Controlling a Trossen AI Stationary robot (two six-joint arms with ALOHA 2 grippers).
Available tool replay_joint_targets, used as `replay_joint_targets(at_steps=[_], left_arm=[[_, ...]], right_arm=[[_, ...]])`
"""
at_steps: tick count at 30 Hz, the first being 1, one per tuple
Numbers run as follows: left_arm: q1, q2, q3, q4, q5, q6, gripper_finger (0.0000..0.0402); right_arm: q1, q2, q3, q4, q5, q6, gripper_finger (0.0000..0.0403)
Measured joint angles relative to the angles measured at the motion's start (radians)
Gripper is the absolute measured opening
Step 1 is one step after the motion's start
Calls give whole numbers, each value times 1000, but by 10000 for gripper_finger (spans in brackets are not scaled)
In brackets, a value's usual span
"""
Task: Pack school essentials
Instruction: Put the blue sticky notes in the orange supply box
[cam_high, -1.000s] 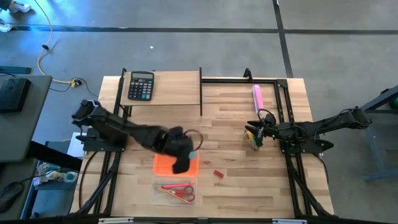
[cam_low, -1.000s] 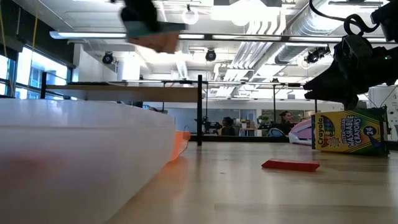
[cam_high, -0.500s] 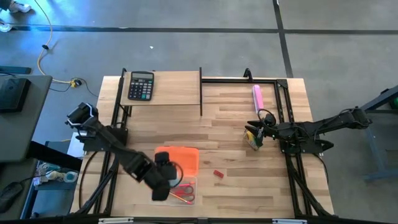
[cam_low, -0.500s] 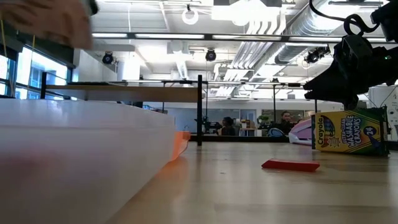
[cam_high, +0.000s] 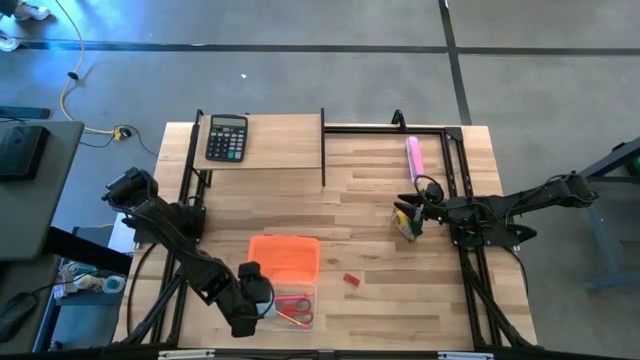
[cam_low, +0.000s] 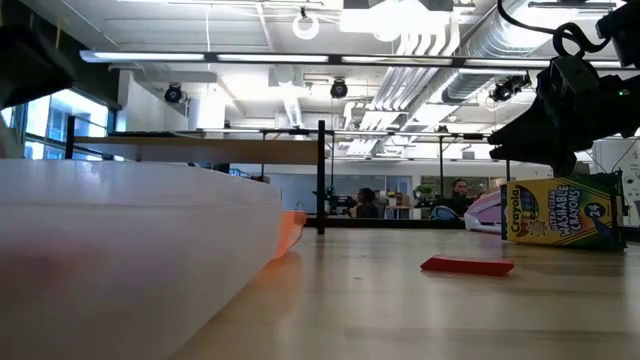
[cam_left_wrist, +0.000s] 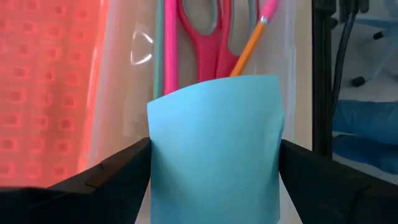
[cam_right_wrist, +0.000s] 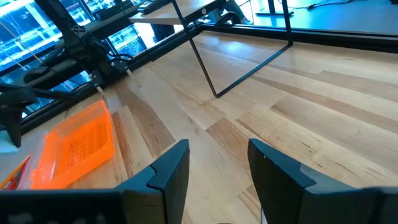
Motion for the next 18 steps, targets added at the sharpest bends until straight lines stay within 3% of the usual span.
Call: replay_joint_targets(at_steps=[10, 18], left_arm=[[-16, 0, -32, 34, -32, 14, 327], [-14, 0, -32, 36, -25, 17, 395]], right_arm=[[0, 0, 0, 0, 0, 0, 154], [0, 0, 0, 0, 0, 0, 154]])
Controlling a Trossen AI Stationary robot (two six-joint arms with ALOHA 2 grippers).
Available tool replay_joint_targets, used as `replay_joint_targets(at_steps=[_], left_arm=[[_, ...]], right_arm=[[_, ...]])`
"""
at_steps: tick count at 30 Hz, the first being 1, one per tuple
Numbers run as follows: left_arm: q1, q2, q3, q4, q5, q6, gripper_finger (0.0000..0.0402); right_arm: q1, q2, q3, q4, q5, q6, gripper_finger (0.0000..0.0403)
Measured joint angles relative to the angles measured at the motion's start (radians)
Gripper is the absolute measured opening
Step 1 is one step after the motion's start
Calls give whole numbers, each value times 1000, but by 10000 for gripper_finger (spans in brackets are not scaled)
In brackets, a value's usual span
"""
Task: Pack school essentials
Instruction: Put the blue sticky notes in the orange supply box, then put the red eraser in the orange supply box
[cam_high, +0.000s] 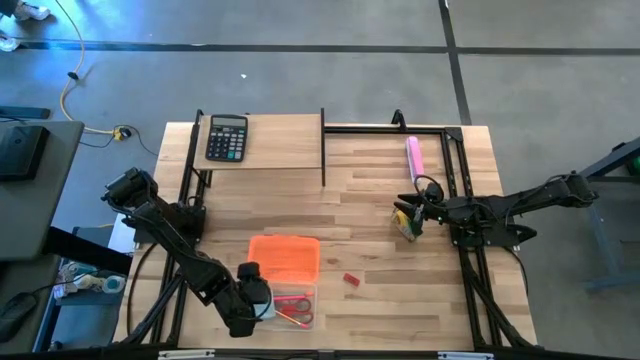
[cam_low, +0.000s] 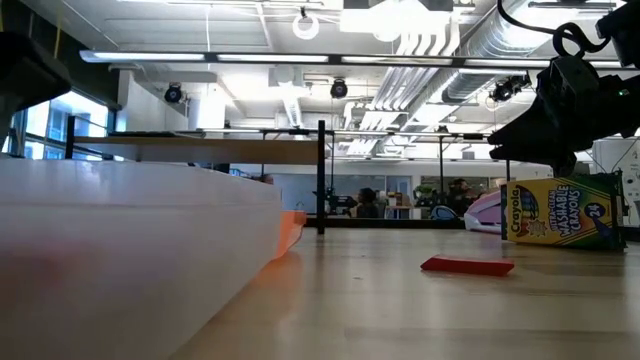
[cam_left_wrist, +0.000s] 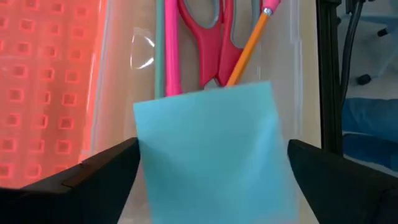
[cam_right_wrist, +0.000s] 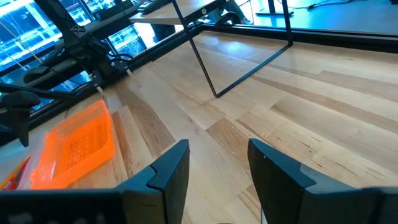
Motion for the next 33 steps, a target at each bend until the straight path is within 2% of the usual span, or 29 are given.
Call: replay_joint_targets(at_steps=[11, 20, 26, 33], left_arm=[[12, -11, 1, 37, -3, 3, 400], [31, -122, 2, 39, -95, 54, 399], [91, -183, 2, 29, -139, 75, 399], [221, -203, 2, 37, -125, 79, 400]], right_arm=[[0, 0, 0, 0, 0, 0, 154], [0, 0, 0, 0, 0, 0, 154], [0, 0, 0, 0, 0, 0, 154], [0, 0, 0, 0, 0, 0, 154]])
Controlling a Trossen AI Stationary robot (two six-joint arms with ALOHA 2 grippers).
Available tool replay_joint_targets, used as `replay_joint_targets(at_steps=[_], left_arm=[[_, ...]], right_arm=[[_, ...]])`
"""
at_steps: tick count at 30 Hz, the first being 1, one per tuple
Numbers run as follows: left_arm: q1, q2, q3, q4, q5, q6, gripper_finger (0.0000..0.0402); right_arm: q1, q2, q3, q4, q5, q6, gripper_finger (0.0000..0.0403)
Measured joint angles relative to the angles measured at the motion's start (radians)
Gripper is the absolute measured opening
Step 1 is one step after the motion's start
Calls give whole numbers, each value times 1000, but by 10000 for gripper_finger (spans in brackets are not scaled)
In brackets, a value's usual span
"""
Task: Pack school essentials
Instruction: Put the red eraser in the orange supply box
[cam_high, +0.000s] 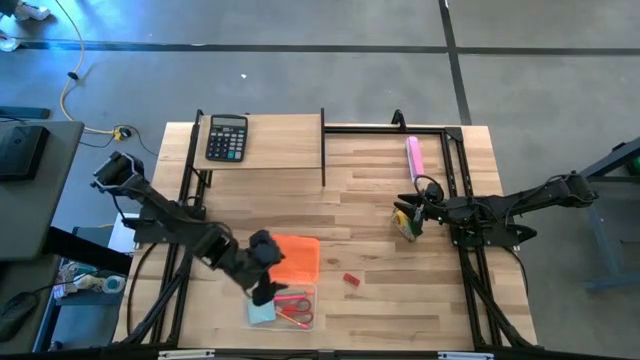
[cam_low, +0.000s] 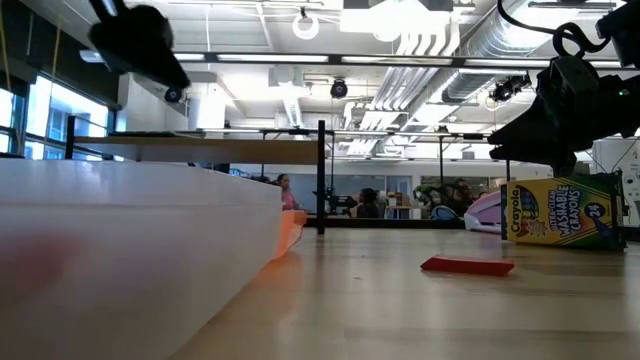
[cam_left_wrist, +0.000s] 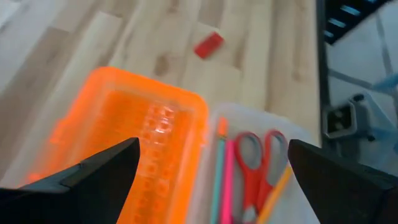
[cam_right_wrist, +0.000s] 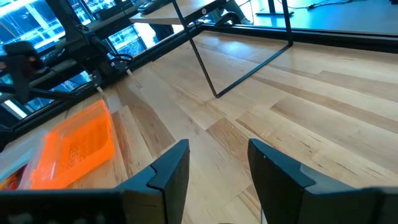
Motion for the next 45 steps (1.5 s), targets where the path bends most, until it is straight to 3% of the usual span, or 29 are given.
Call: replay_joint_targets(at_steps=[12, 22, 29, 32, 38, 45], left_arm=[[180, -16, 0, 22, 31, -26, 400], [314, -118, -1, -31, -69, -8, 399], [386, -191, 0, -120, -97, 8, 399], [404, -214, -1, -162, -95, 15, 399], [442, -225, -1, -240, -47, 20, 399], [474, -225, -1, -243, 40, 80, 399]], right_arm=[[0, 0, 0, 4, 4, 2, 154], [0, 0, 0, 25, 3, 356, 154], [0, 0, 0, 100, 95, 400, 154], [0, -1, 7, 197, 58, 335, 154], [0, 11, 170, 153, -56, 123, 154], [23, 171, 516, -301, -140, 64, 154]])
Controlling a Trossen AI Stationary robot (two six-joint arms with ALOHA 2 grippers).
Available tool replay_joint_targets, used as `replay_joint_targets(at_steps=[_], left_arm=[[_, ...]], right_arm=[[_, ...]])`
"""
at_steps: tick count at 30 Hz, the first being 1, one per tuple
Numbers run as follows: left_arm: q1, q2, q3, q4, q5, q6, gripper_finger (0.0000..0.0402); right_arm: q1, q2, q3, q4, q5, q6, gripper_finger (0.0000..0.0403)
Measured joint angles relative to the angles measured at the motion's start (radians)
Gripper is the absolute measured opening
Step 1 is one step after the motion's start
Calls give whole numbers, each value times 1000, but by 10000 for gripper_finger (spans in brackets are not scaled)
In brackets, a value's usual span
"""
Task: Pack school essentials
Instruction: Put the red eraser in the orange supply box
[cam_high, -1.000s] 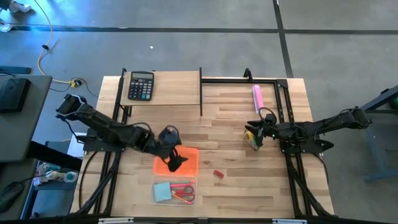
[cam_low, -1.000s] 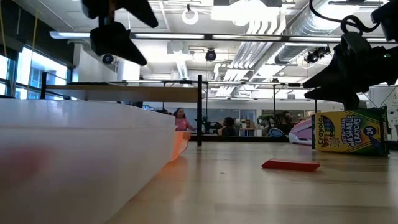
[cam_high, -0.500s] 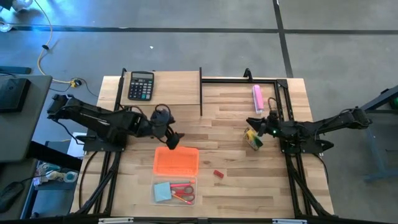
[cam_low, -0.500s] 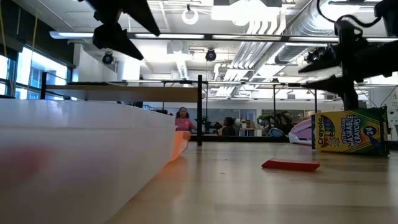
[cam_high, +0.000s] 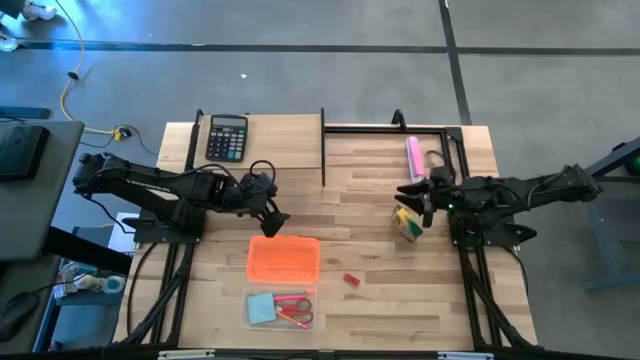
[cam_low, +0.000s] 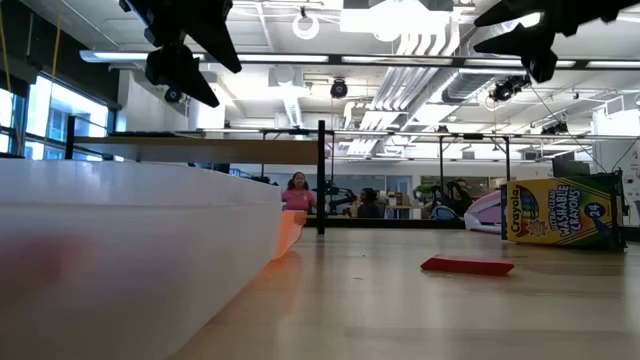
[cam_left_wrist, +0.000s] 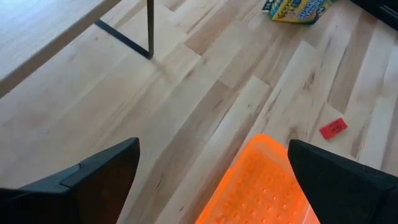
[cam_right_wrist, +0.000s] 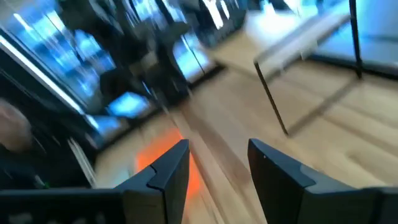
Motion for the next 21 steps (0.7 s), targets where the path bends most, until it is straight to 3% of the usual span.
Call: replay_joint_targets(at_steps=[5, 16, 21], left_arm=[[21, 0, 0, 0, 1, 37, 399], [39, 0, 0, 0, 53, 101, 399], [39, 1, 0, 0, 71, 123, 399]], right_arm=[[41, 184, 206, -298, -17, 76, 154], [164, 606, 474, -617, -130, 313, 154], [189, 803, 622, -696, -167, 349, 154]])
